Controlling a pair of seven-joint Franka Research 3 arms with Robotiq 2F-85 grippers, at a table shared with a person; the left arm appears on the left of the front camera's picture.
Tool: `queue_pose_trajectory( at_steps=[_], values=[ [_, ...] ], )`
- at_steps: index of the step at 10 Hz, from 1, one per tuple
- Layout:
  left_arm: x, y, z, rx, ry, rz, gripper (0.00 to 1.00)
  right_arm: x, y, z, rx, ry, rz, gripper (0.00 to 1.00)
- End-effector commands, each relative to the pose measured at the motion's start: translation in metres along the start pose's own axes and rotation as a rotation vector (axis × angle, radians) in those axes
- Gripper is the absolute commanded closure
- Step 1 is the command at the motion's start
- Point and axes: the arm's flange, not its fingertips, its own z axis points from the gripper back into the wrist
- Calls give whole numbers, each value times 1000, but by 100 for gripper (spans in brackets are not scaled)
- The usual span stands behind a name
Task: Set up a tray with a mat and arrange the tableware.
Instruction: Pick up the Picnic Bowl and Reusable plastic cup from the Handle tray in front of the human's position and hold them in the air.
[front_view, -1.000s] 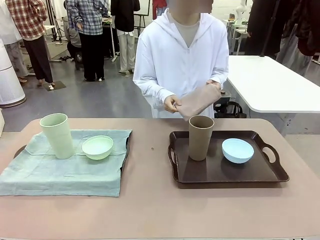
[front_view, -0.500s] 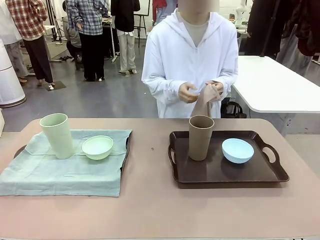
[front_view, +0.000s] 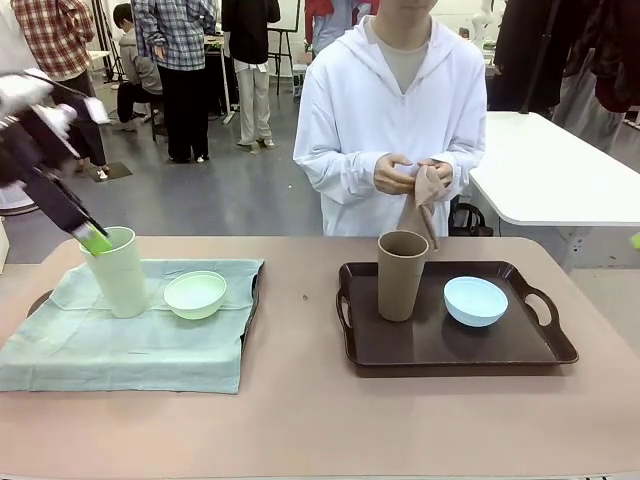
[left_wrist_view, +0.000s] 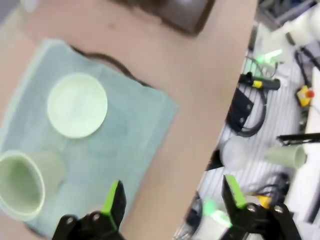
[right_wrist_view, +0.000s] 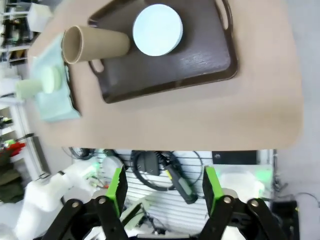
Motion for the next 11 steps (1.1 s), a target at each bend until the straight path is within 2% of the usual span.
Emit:
queue_pose_trajectory(
  at_steps=[1,4,6,7,11],
  values=[
    [22,-8,-37,90,-12,-146,0,8,19,-34,-107,-12,-20,22],
    [56,-38,-89,114,-105,-328,0,16,34,-74,-170,-20,-37,22],
    [63,-40,-103,106,-161,-342,0,23,33,-77,-120,-21,-32,22],
    [66,-49,-86,137,-72,-303,0,14,36,-74,-149,-12,-15,22],
    [66,-49,-86,137,-72,-303,0,14,36,-74,-149,-12,-15,22]
  ],
)
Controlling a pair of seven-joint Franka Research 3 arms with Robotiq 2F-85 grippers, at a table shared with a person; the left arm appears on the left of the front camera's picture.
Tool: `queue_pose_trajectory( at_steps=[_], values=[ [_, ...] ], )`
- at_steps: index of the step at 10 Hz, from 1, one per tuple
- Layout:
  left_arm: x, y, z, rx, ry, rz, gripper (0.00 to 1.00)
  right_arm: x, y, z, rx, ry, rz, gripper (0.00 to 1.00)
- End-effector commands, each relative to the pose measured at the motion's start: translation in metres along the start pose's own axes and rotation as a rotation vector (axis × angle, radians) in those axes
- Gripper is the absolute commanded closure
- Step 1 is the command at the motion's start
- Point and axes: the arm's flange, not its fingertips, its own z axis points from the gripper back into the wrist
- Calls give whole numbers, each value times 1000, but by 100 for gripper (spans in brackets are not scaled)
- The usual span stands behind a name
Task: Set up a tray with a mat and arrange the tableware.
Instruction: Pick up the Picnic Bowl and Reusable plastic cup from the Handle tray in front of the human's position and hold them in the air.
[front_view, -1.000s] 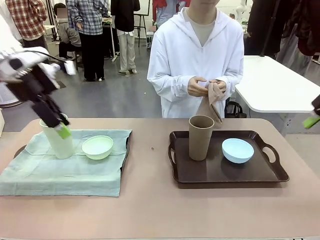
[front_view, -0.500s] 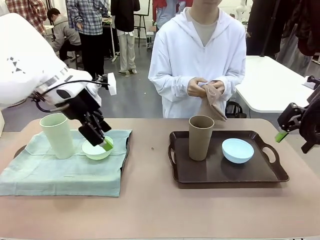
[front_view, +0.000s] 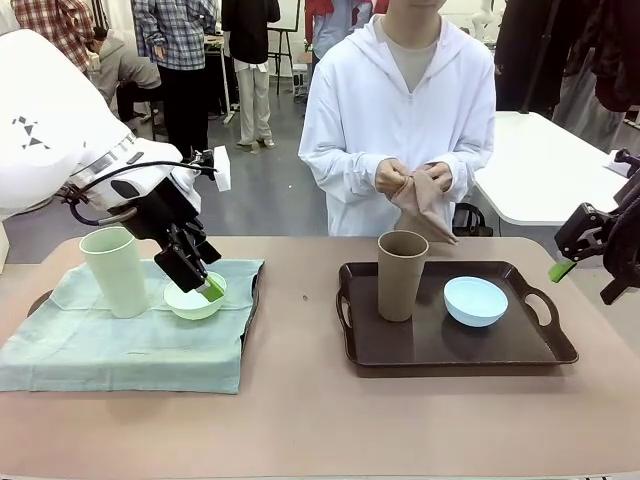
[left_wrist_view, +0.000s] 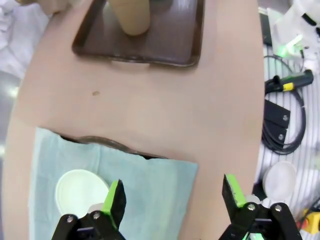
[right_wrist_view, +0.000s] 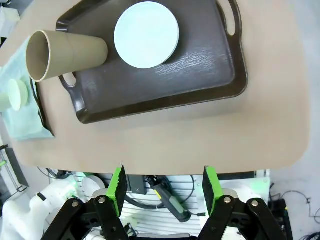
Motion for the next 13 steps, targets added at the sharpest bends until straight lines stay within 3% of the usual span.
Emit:
queue_pose_trajectory(
  at_steps=[1,2,3,4,8,11,13],
  values=[
    [0,0,-1,0,-2,0,0,0,0,0,-1,0,-1,22],
    [20,7,-24,-17,-14,-79,0,14,14,-5,-45,-38,47,22],
    [41,12,-43,1,-26,-165,0,24,28,-13,-173,-99,66,22],
    [60,11,-52,4,-49,-254,0,35,35,-20,-264,-141,26,22],
    [108,15,-96,-45,-192,-392,0,70,53,-53,-292,-117,41,22],
    [132,30,-141,-57,-226,-339,0,81,64,-79,-281,-82,50,22],
    [134,35,-146,-17,-239,-208,0,75,57,-77,-279,-71,67,22]
  ],
)
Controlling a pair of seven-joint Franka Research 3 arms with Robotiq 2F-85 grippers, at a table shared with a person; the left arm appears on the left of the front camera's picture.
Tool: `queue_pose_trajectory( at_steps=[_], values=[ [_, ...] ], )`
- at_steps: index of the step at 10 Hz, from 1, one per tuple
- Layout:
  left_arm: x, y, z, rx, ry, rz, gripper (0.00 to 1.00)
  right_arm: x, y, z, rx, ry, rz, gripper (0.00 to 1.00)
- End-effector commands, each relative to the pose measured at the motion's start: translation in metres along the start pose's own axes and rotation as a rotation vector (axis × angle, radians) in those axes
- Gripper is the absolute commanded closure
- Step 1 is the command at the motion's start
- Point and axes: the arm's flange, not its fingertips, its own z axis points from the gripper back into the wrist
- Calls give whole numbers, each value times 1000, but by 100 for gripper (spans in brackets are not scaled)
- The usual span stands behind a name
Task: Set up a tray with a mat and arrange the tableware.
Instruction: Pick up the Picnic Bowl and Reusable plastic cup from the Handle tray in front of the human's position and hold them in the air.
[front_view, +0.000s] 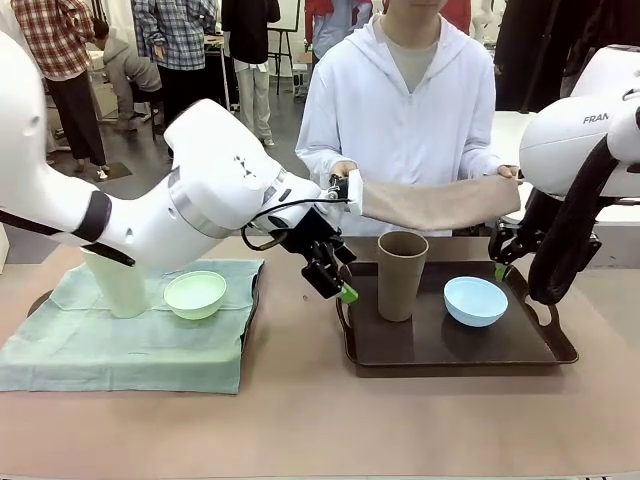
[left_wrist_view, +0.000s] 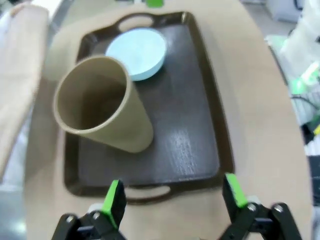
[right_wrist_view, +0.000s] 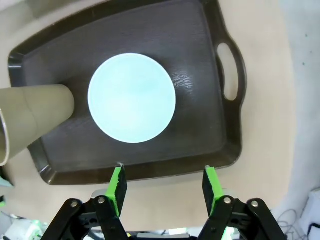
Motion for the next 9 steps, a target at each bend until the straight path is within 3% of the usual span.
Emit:
queue_pose_trajectory(
  at_steps=[1,6,8,9],
  values=[
    [4,-8,7,-20,3,-44,0,-2,-5,5,-4,-13,-6,22],
    [9,-5,1,-8,-2,-27,0,-2,-5,5,-4,-13,-6,22],
    [16,32,-14,-34,-175,71,0,10,-5,-5,-7,-35,-1,22],
    [15,43,-18,-46,-200,74,0,17,-5,-16,-2,-59,15,22]
  ],
)
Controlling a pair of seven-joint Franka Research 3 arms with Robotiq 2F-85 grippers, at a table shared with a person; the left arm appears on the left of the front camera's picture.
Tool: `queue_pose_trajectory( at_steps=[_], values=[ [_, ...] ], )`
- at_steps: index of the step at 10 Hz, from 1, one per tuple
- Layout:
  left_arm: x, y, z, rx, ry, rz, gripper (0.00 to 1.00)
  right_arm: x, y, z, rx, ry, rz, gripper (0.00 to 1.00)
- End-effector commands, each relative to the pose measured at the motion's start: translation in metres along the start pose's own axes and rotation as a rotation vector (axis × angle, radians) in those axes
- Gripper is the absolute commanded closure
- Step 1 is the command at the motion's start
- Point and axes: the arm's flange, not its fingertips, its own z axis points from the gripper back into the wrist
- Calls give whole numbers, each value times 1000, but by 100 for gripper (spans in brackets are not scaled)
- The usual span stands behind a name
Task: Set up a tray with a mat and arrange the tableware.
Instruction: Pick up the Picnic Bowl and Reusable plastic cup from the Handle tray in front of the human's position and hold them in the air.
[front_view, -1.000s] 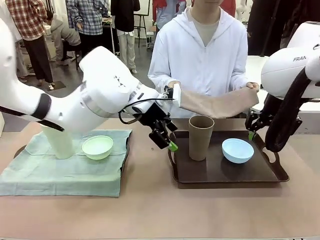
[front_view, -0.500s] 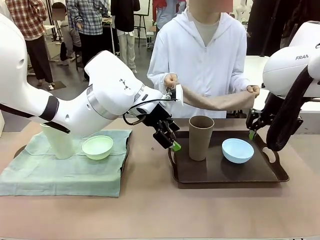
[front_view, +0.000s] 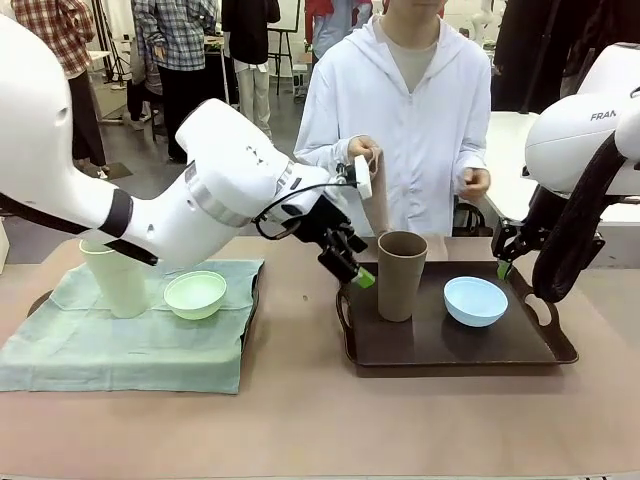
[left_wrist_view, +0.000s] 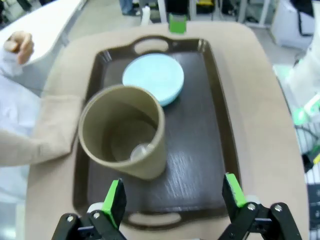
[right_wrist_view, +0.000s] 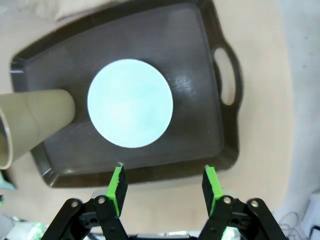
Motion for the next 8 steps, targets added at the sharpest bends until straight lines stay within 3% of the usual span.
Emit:
queue_pose_trajectory(
  at_steps=[1,8],
  values=[
    [-8,24,-13,-36,-103,16,0,8,0,-20,-30,-26,24,22],
    [-37,47,-22,-132,-120,-10,0,17,0,-39,-24,-4,29,22]
  ],
)
